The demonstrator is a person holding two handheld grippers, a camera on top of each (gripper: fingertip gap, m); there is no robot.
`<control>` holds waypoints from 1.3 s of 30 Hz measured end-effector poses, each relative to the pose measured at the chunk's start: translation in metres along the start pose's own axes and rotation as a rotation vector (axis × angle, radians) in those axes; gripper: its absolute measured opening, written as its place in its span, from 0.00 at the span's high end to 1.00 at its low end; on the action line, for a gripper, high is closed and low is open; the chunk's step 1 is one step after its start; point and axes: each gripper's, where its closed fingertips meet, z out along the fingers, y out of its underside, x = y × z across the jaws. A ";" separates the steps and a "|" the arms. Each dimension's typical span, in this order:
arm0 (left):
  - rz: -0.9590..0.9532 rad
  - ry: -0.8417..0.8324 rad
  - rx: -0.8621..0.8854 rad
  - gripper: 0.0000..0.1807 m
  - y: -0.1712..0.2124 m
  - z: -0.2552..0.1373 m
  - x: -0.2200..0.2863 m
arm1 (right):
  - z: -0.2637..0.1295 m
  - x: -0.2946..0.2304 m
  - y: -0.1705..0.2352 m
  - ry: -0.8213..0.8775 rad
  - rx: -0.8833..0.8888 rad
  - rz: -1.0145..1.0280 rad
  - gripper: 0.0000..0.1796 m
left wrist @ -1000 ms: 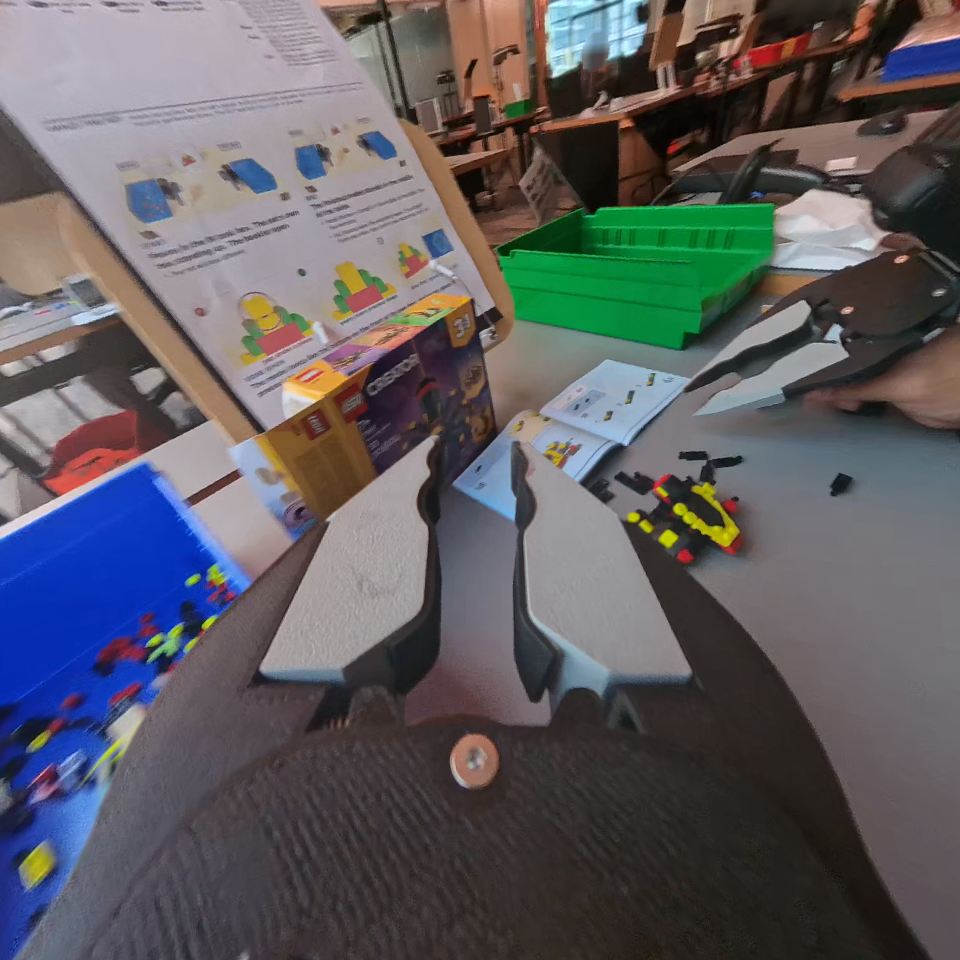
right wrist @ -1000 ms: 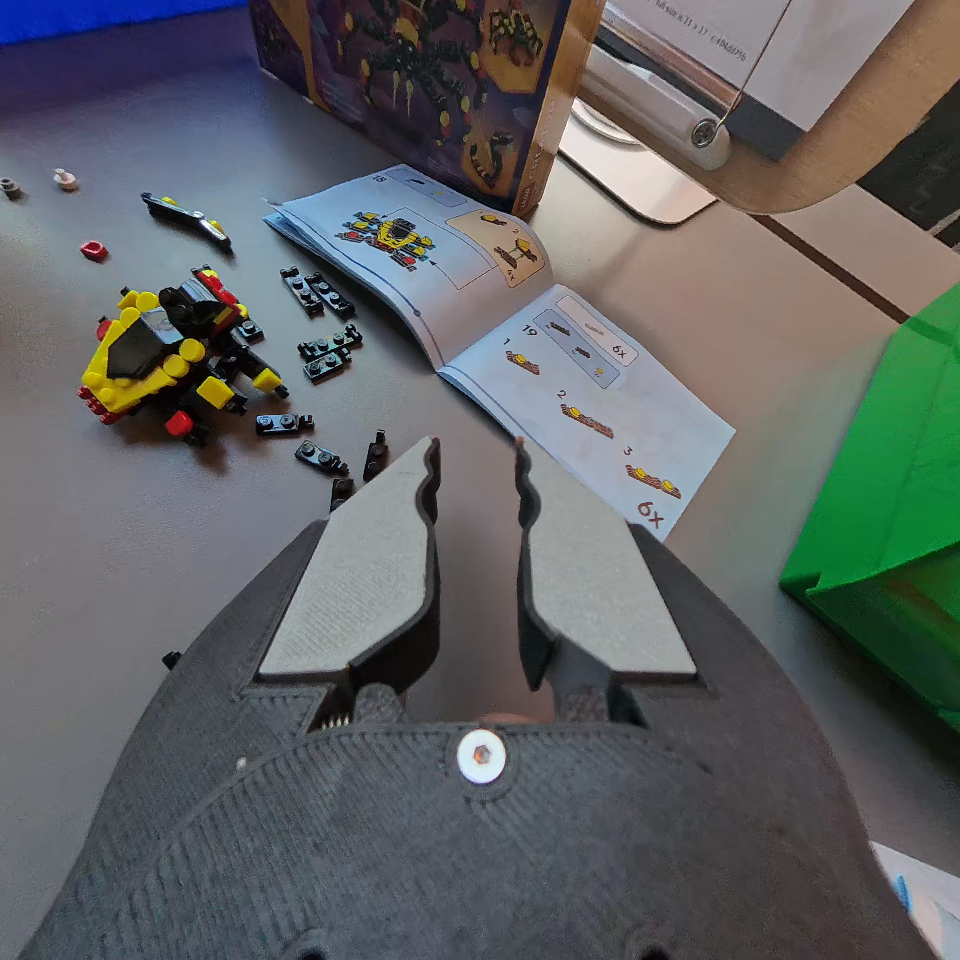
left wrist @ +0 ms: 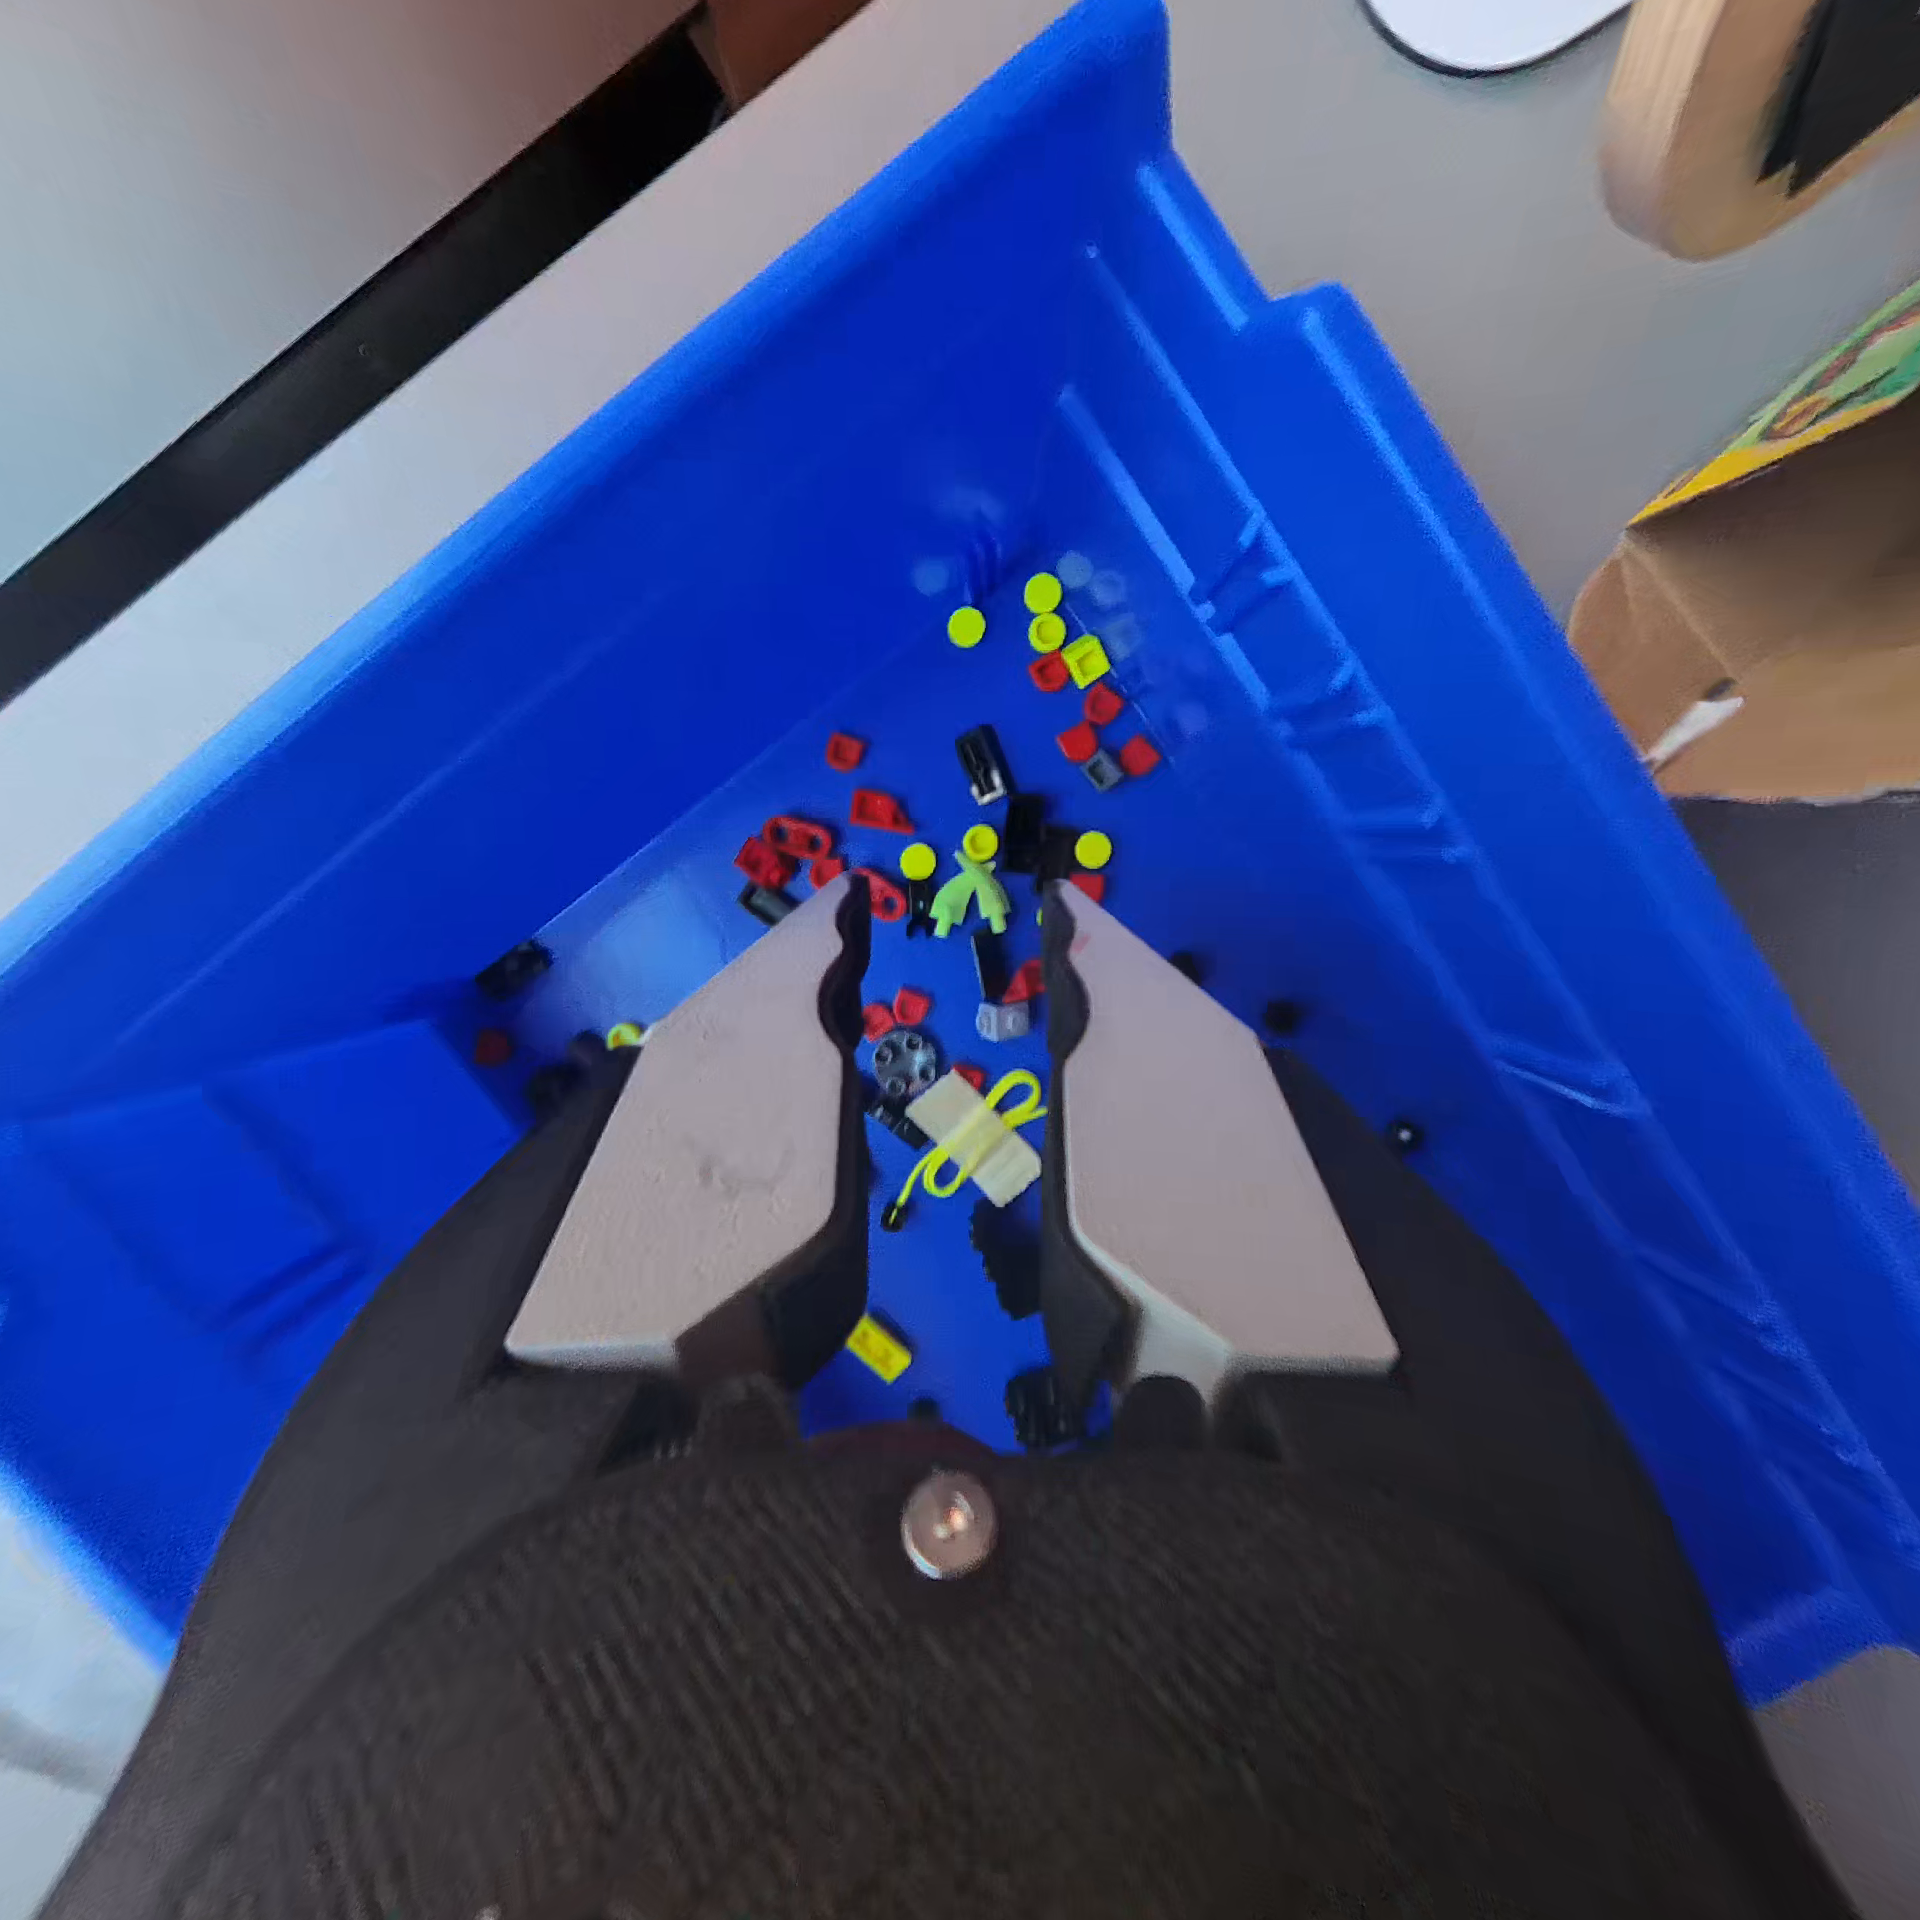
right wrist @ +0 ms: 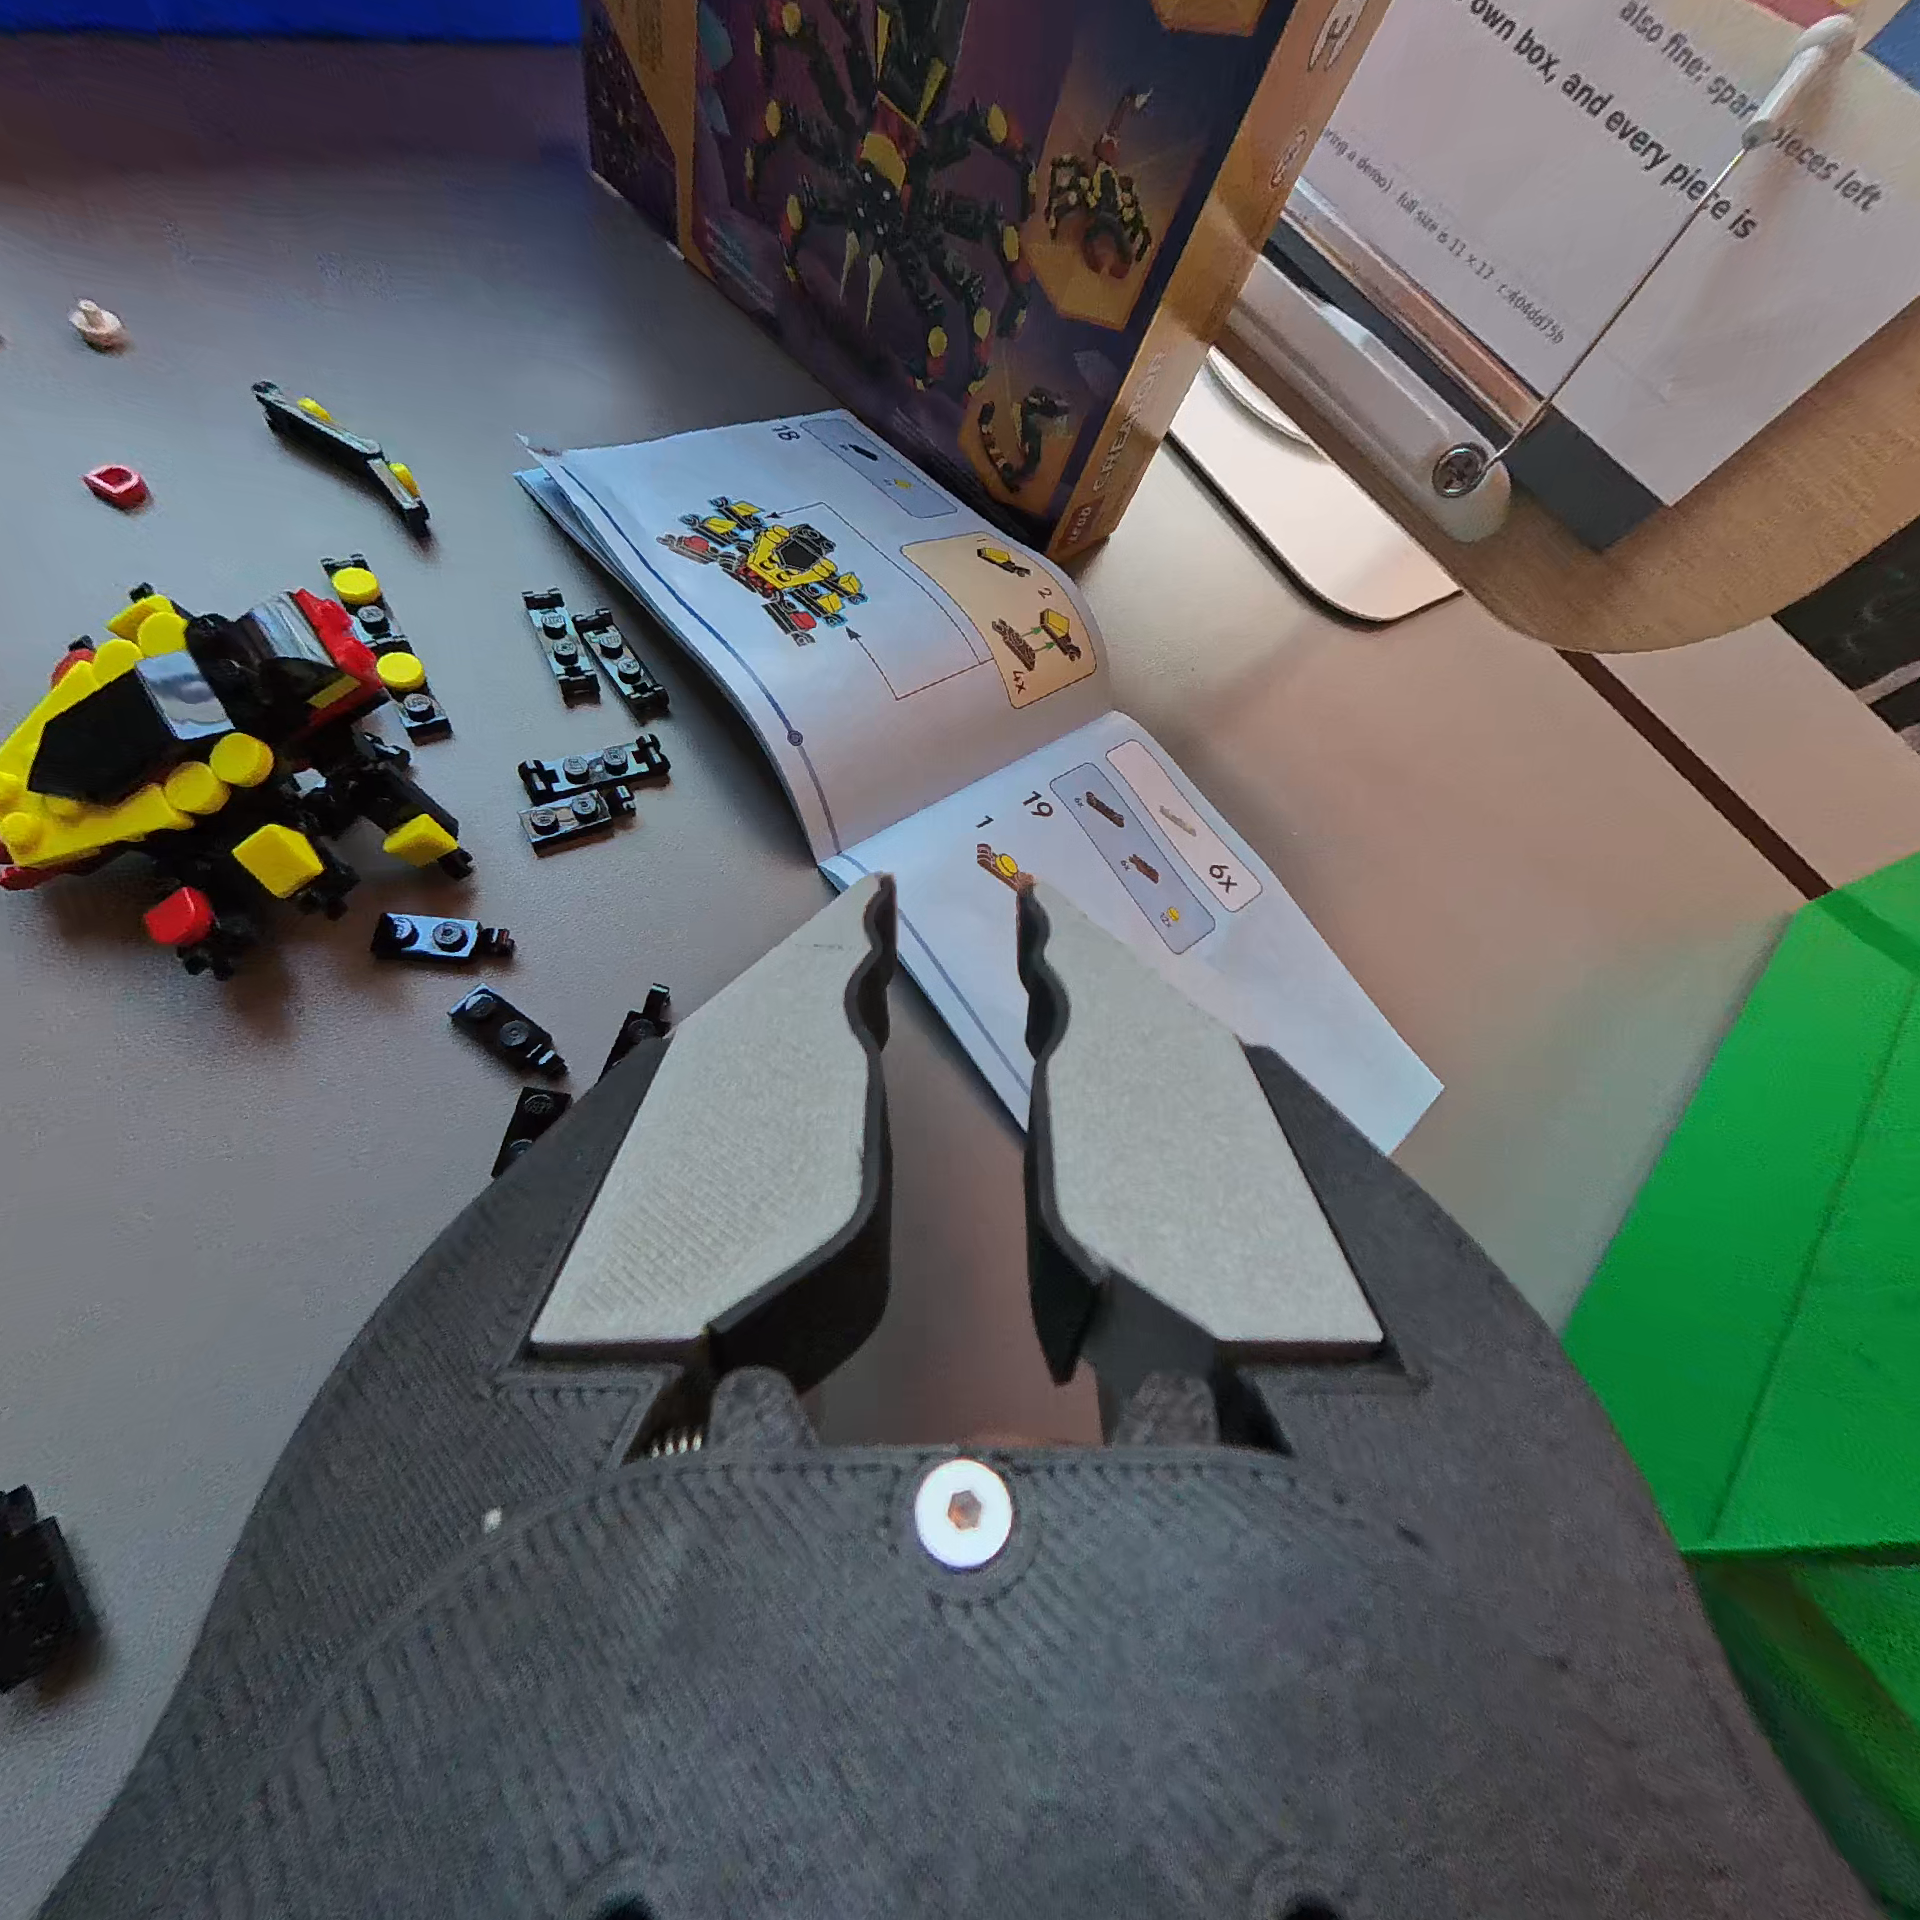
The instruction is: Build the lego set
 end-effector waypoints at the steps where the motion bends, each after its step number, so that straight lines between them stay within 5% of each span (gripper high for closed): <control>1: -0.002 0.022 -0.003 0.83 -0.002 0.006 0.003 | 0.000 0.000 0.000 -0.002 0.001 -0.001 0.89; 39: 0.027 0.031 -0.039 0.91 0.006 0.035 0.000 | 0.004 -0.004 0.004 0.058 -0.036 -0.131 0.93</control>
